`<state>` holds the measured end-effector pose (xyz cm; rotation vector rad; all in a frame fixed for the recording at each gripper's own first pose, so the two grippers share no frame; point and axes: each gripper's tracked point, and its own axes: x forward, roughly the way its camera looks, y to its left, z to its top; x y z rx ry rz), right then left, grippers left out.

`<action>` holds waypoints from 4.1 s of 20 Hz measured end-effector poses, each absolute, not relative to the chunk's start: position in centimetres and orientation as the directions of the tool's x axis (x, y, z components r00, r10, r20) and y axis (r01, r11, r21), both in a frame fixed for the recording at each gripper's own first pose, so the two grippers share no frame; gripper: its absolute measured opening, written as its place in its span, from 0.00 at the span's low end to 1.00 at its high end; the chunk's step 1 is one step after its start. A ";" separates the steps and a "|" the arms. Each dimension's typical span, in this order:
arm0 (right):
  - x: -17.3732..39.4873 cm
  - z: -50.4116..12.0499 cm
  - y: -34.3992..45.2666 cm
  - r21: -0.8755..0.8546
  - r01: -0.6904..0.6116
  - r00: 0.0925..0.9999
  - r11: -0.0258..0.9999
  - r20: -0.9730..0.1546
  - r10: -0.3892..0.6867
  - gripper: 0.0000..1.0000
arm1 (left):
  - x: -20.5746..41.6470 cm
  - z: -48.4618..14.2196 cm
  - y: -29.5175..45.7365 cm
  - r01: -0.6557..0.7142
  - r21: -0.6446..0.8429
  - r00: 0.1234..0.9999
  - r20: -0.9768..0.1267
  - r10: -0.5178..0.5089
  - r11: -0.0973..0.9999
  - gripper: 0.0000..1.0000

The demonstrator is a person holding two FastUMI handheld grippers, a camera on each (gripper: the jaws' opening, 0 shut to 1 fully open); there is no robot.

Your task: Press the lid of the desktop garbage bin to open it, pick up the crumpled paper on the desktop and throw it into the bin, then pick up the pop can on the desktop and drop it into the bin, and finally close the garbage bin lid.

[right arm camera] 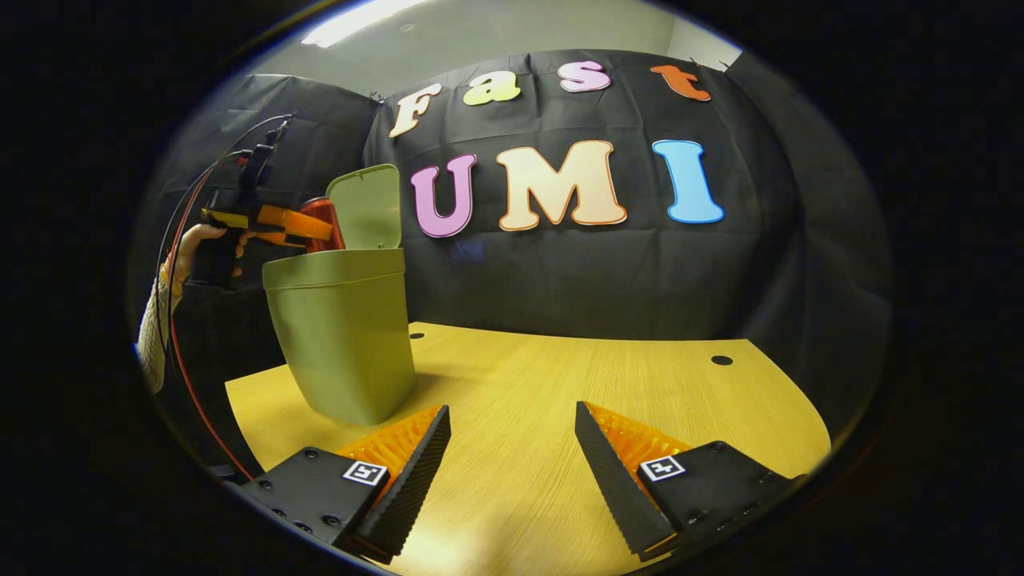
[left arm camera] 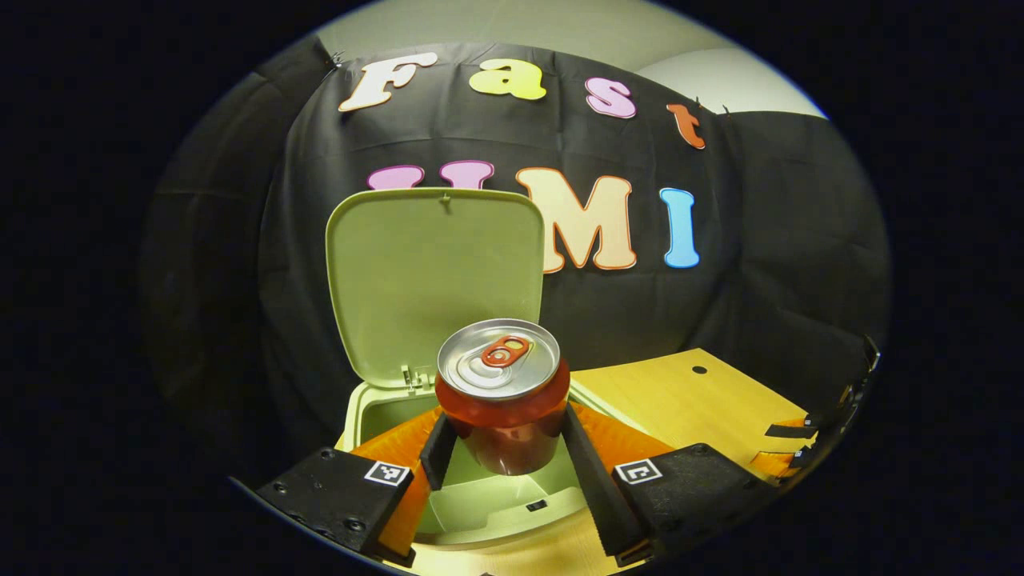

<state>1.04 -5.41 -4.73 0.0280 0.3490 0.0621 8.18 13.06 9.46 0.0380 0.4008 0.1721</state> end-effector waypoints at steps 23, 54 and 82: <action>0.8 -5.2 -7.4 0.068 -0.022 0.930 0.997 -0.365 0.046 0.99 | 16.5 26.8 13.1 -0.287 0.182 0.938 -0.144 0.314 0.941 0.80; 0.9 -5.6 -5.0 0.076 -0.075 0.920 0.994 -0.379 0.099 0.98 | 10.1 19.2 12.6 -0.306 0.135 0.945 -0.077 0.318 0.942 0.81; 0.8 -7.1 -3.8 0.079 -0.107 0.894 0.991 -0.430 0.130 0.98 | 6.5 8.5 11.7 -0.304 0.157 0.945 -0.079 0.319 0.940 0.83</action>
